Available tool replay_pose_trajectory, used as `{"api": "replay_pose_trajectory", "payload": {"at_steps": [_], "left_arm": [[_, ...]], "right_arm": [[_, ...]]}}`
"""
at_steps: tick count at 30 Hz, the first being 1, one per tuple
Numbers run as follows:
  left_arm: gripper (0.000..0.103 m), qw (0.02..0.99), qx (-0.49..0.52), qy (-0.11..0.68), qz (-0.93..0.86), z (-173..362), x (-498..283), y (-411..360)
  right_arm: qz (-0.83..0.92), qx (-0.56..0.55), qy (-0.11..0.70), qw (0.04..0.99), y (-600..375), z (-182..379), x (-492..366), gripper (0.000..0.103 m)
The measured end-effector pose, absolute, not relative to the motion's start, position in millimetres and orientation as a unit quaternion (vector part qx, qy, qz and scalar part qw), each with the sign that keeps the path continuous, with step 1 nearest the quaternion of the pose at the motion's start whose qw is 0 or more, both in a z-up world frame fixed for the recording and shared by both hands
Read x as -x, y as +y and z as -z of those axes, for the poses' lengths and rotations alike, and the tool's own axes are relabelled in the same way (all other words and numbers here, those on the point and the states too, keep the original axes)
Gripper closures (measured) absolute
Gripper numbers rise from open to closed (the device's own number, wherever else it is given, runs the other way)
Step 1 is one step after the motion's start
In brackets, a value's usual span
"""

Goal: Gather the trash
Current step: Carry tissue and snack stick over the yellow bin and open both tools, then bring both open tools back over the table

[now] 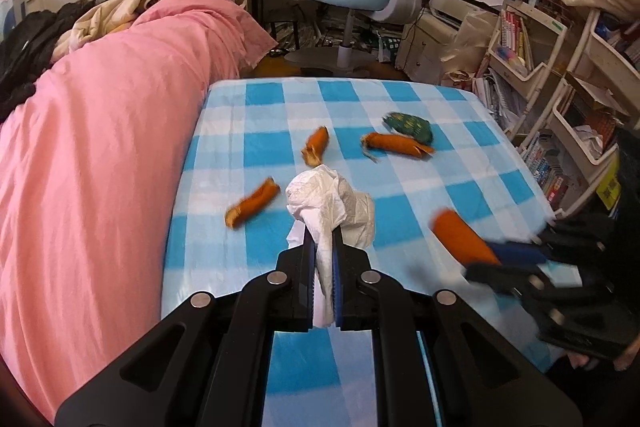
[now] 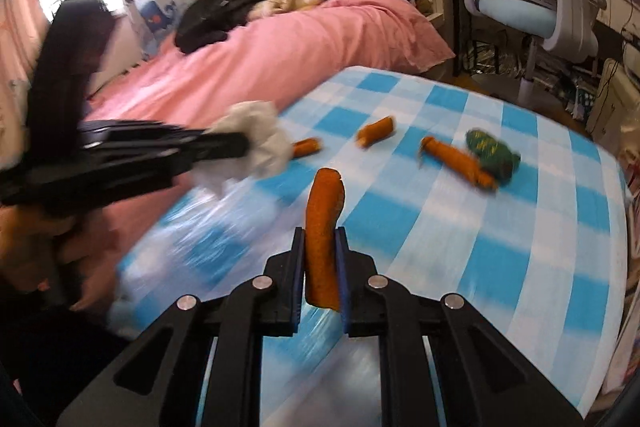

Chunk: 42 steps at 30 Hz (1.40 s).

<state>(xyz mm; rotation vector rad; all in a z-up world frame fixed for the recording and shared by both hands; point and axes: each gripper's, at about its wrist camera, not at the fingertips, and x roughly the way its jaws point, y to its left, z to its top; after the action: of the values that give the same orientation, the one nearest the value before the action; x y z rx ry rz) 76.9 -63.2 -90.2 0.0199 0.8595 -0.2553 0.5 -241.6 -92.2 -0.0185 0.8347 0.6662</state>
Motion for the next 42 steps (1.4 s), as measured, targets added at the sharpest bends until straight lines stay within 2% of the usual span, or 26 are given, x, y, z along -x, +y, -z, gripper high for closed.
{"api": "replay_pose_trajectory", "payload": {"at_steps": [8, 18, 20, 21, 22, 23, 26, 30, 32, 35, 37, 39, 42], "left_arm": [[0.096, 0.896, 0.009, 0.428, 0.119, 110, 2, -60], [0.096, 0.889, 0.016, 0.44, 0.125, 129, 87, -66], [0.096, 0.885, 0.013, 0.447, 0.129, 135, 103, -69], [0.096, 0.884, 0.011, 0.45, 0.13, 137, 109, -71], [0.096, 0.881, 0.008, 0.454, 0.132, 140, 116, -73], [0.096, 0.878, 0.006, 0.459, 0.135, 144, 124, -75], [0.096, 0.868, 0.003, 0.477, 0.141, 155, 142, -80], [0.096, 0.849, -0.004, 0.505, 0.155, 171, 164, -88], [0.096, 0.836, -0.008, 0.522, 0.168, 178, 171, -92], [0.088, 0.823, -0.022, 0.539, 0.179, 187, 181, -98], [0.073, 0.83, -0.032, 0.53, 0.172, 184, 185, -98], [0.053, 0.847, -0.042, 0.506, 0.157, 177, 189, -96], [0.047, 0.868, -0.046, 0.474, 0.141, 165, 191, -93]], "right_arm": [[-0.358, -0.007, 0.416, 0.836, -249, 100, 86, 0.088], [-0.402, 0.054, 0.483, 0.776, -220, 144, 164, 0.087], [-0.396, 0.07, 0.499, 0.768, -216, 152, 173, 0.08], [-0.389, 0.072, 0.501, 0.77, -217, 154, 174, 0.074], [-0.385, 0.071, 0.501, 0.772, -219, 155, 176, 0.062], [-0.381, 0.065, 0.496, 0.778, -222, 153, 177, 0.059], [-0.366, 0.04, 0.479, 0.797, -232, 145, 178, 0.054], [-0.335, -0.002, 0.451, 0.827, -250, 135, 175, 0.052], [-0.322, -0.013, 0.435, 0.841, -257, 130, 175, 0.049], [-0.299, -0.026, 0.415, 0.859, -263, 124, 178, 0.043], [-0.287, -0.035, 0.407, 0.866, -265, 122, 177, 0.043], [-0.278, -0.037, 0.402, 0.872, -266, 120, 176, 0.042], [-0.273, -0.025, 0.395, 0.877, -262, 119, 182, 0.04]]}}
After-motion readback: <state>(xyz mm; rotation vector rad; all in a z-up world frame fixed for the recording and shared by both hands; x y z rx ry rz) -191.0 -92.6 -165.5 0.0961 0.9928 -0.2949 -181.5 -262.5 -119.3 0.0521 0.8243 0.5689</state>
